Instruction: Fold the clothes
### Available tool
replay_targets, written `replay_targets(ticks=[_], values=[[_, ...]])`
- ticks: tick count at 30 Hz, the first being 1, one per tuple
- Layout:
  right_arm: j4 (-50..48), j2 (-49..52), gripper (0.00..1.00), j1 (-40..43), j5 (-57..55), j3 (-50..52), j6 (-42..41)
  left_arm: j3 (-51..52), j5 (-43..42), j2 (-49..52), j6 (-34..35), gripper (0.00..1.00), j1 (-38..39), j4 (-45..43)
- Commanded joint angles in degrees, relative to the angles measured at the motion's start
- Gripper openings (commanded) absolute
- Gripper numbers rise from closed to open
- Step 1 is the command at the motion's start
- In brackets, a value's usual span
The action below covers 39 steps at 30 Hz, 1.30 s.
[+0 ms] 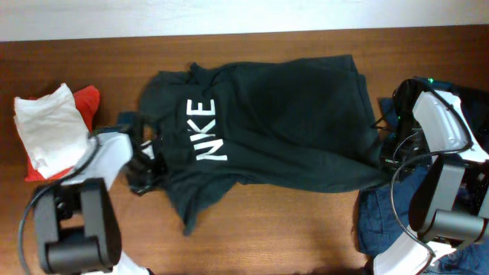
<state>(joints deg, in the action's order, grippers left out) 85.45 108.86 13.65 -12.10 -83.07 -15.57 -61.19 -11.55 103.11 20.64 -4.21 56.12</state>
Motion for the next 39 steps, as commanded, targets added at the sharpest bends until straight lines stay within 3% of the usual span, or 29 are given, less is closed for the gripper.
replay_targets(ticks=[1, 5, 10, 17, 18, 21, 25, 28, 33, 39], values=[[-0.11, -2.82, 0.04, 0.31, 4.42, 0.02, 1.81, -5.70, 2.36, -10.29, -7.56, 0.00, -6.38, 12.33], [1.60, -4.68, 0.04, 0.31, 4.37, 0.04, 1.57, -6.25, 2.14, -19.80, -9.99, 0.00, -12.50, 19.04], [5.18, -5.35, 0.04, 0.31, 3.65, 0.15, 0.87, -6.25, 2.19, -21.70, -14.53, 0.00, -12.52, 32.13], [5.84, -8.50, 0.04, 0.31, 2.19, 4.22, -0.68, -6.25, 2.38, -34.18, -12.41, 0.00, -19.98, 32.96], [3.91, -8.55, 0.04, 0.31, 1.77, 5.95, -1.46, -6.25, 2.25, -34.27, -12.37, 0.00, -19.98, 31.93], [-3.04, -8.55, 0.04, 0.24, 2.95, 5.33, -1.42, -6.12, -9.68, -32.85, -12.33, 0.00, -19.96, 22.38], [-18.97, -8.52, 0.04, 0.24, 10.05, 5.14, 0.72, -4.13, -10.25, -24.85, -10.64, 0.00, -19.80, 6.36], [-27.78, -8.41, 0.04, 0.24, 14.95, 5.14, 0.74, -4.13, -16.11, -18.40, -10.67, 0.00, -18.99, -1.62], [-35.43, -7.80, 0.08, 0.20, 15.34, 5.18, 2.08, -4.13, -15.56, -8.98, -10.64, 0.00, -15.67, -14.75], [-39.95, -5.70, 0.08, 0.17, 15.61, 5.18, 2.05, -4.13, -15.45, -6.23, -10.67, 0.00, -13.81, -21.07]])
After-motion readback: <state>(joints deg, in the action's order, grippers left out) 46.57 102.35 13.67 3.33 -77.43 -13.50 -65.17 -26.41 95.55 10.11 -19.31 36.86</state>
